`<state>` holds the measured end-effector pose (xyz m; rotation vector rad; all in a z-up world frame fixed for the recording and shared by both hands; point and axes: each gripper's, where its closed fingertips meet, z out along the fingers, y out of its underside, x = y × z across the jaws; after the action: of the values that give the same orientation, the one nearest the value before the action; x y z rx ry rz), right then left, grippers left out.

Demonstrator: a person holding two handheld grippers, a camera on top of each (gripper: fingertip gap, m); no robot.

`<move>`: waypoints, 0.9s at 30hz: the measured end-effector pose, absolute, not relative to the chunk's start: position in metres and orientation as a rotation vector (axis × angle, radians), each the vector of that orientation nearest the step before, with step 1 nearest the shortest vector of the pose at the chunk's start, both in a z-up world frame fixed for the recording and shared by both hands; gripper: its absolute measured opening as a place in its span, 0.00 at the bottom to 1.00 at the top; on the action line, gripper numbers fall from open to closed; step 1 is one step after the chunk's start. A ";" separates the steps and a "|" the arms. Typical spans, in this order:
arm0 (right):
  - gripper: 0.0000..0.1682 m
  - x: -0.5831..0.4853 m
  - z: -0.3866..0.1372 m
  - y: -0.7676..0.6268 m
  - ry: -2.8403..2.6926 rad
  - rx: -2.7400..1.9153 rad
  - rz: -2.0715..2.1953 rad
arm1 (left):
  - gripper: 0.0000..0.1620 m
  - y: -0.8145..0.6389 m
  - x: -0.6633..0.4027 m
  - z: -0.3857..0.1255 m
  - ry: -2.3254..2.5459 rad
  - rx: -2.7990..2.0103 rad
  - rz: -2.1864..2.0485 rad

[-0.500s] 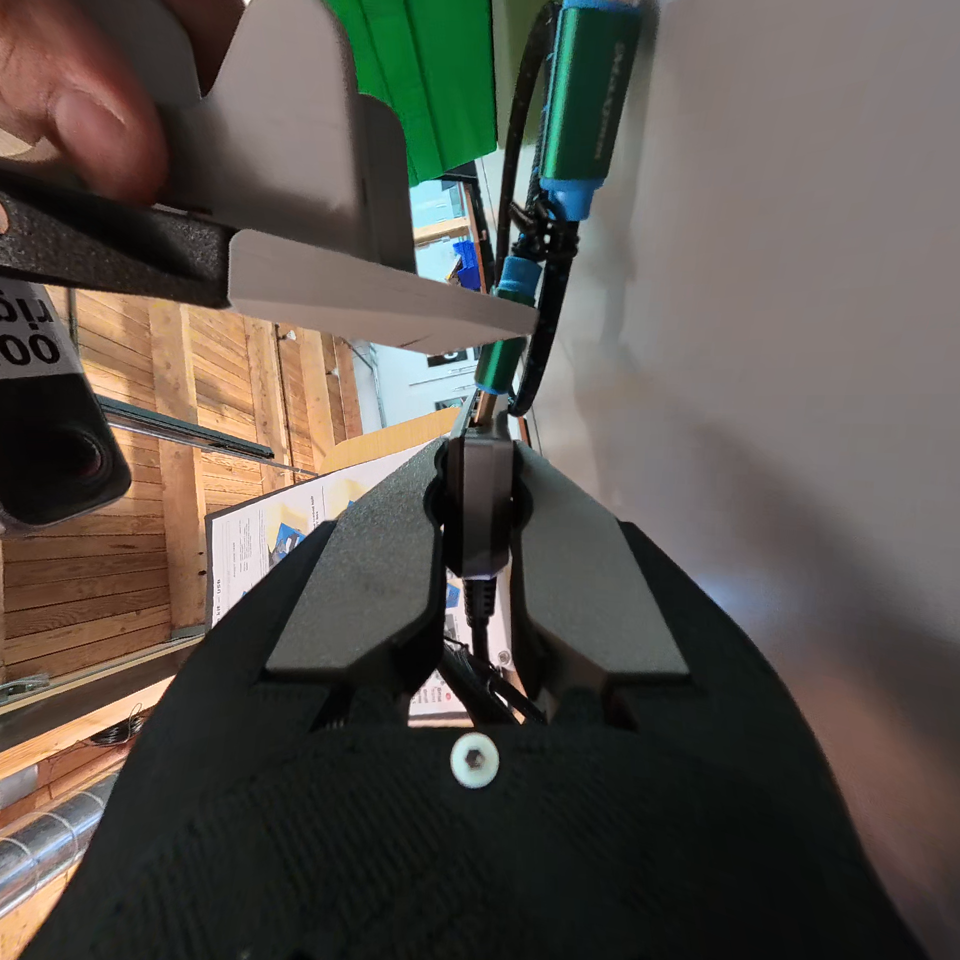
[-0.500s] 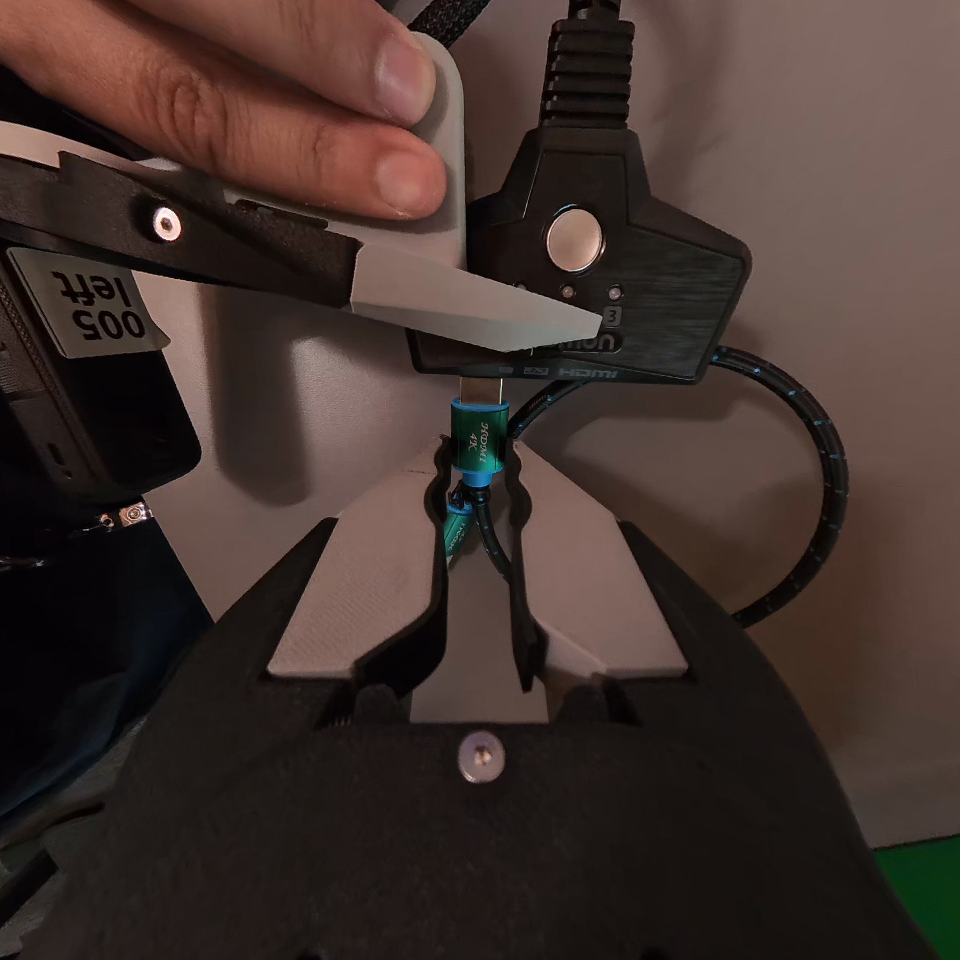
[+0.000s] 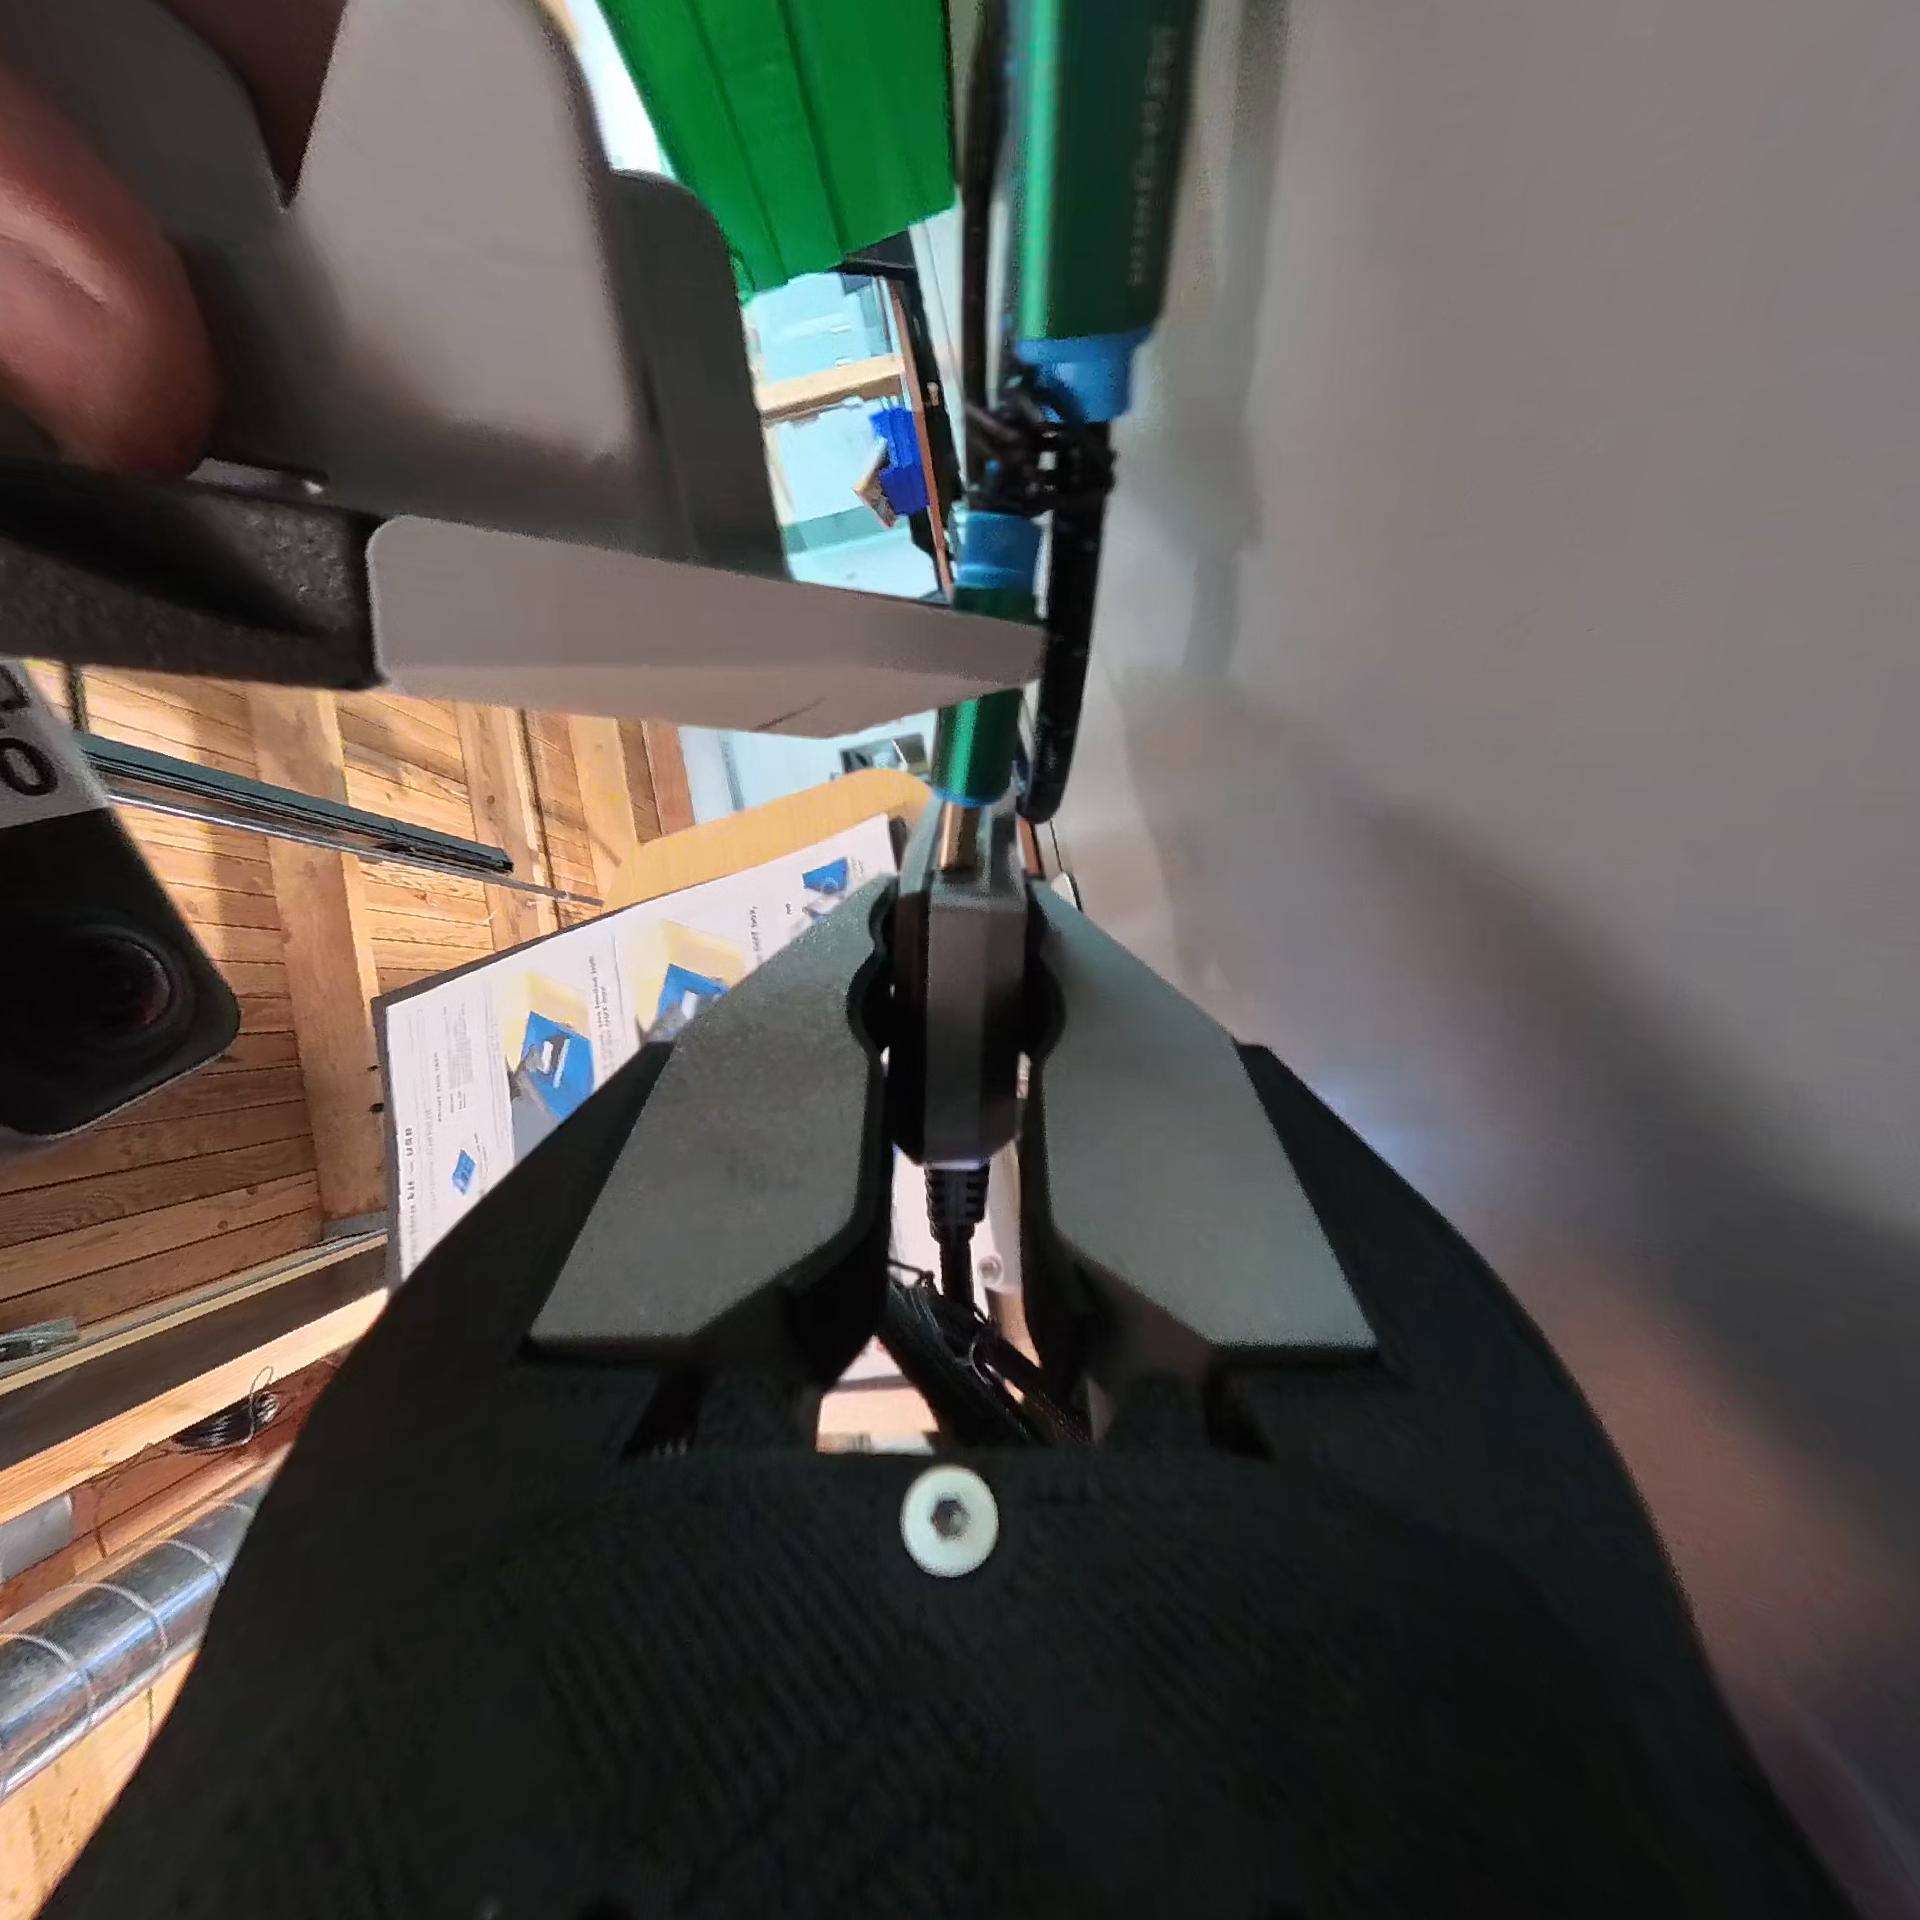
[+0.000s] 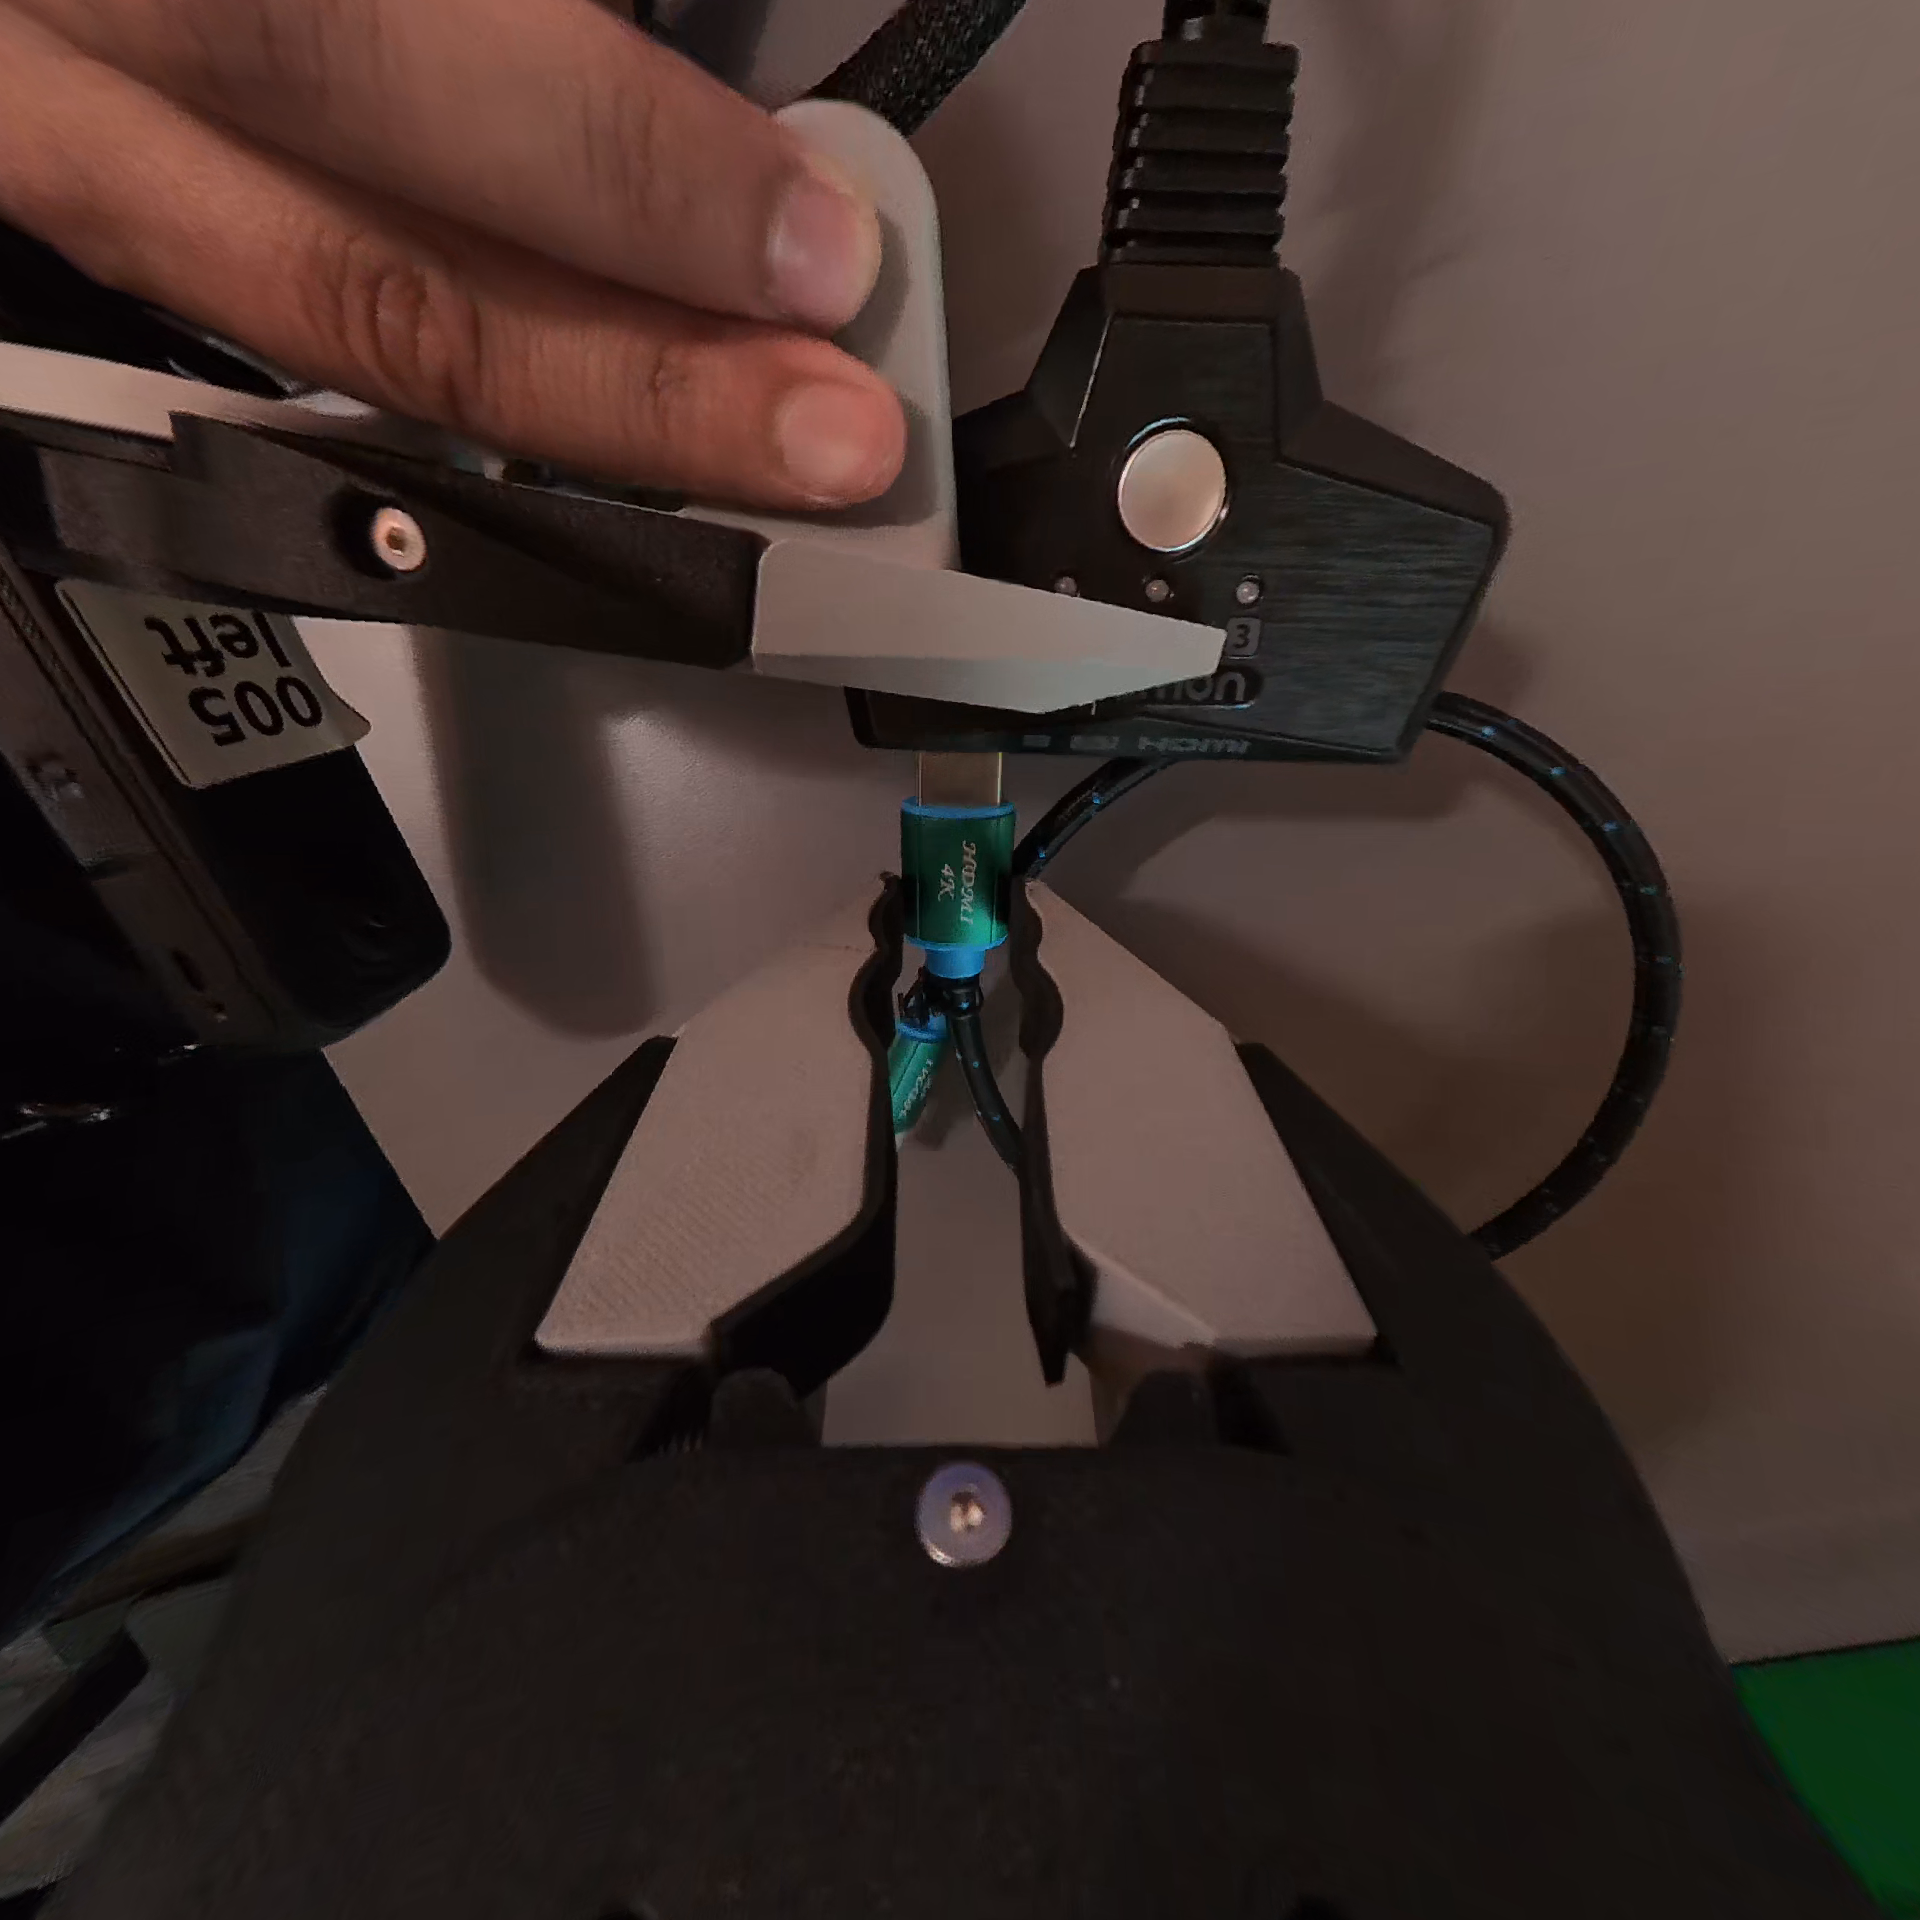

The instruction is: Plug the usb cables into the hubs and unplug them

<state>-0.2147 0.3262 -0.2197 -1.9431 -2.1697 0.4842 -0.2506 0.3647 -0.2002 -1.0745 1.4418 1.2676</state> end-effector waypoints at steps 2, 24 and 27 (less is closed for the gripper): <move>0.10 -0.217 -0.217 0.329 -2.144 -1.950 0.504 | 0.11 0.366 -0.254 -0.204 1.454 -1.102 1.281; 0.10 -0.225 -0.212 0.323 -2.011 -1.958 0.751 | 0.12 0.365 -0.257 -0.209 1.372 -1.315 1.038; 0.10 -0.225 -0.212 0.323 -2.011 -1.957 0.760 | 0.12 0.365 -0.258 -0.208 1.371 -1.311 1.044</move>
<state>-0.2253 0.3227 -0.2121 -1.9569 -2.0110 0.7596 -0.2578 0.3649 -0.2079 -1.3112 1.3715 1.0439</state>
